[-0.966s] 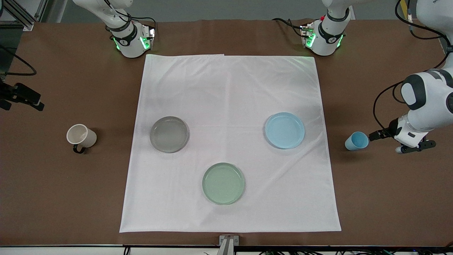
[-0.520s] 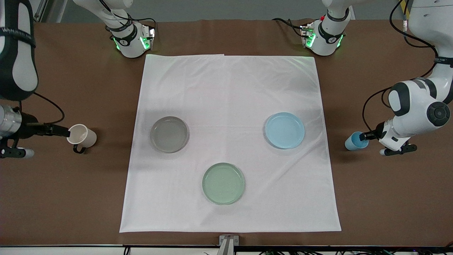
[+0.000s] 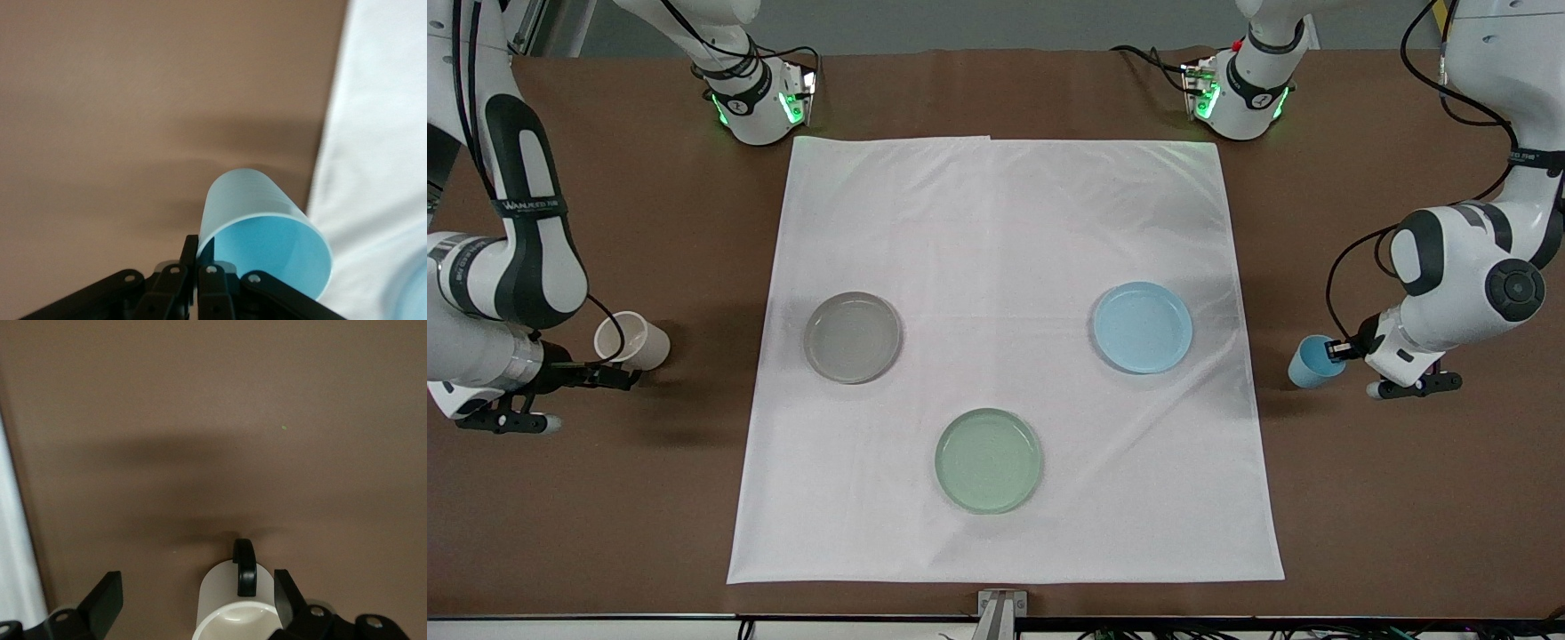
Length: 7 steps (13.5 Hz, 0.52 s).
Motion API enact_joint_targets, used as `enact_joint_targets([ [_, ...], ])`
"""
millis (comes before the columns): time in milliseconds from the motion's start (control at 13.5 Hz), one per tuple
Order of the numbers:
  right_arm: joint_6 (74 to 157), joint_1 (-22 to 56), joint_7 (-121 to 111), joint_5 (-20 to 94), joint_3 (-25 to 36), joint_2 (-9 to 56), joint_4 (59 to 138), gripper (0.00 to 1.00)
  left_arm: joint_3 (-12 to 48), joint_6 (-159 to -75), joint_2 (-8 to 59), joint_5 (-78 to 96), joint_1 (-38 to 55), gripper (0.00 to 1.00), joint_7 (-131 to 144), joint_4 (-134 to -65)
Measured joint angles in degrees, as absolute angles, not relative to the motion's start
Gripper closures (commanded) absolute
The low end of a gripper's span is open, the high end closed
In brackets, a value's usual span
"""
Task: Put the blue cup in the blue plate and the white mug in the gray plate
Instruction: 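Lift the blue cup with the left gripper and move it over the blue plate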
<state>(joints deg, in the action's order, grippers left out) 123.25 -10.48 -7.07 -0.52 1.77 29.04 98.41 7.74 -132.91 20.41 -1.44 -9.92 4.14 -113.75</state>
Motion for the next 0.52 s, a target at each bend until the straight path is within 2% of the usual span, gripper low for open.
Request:
enact_joint_targets([
  [223,124.02,-12.07,-7.49,-0.51,1.79,32.36,98.81,0.03,16.34,-127.47,17.37,-1.31,-9.76,0.99,15.07,-113.0],
  [446,127.69,-12.24,-7.49,-0.52,1.79,33.25,100.41,0.18,24.48,-126.31,17.75,-1.32,-8.15,0.97,29.91,-113.75],
  [520,128.57,-12.3,-7.49,-0.51,1.79,33.25,100.82,0.24,25.25,-126.28,18.41,-1.32,-6.63,0.91,32.9,-114.17],
])
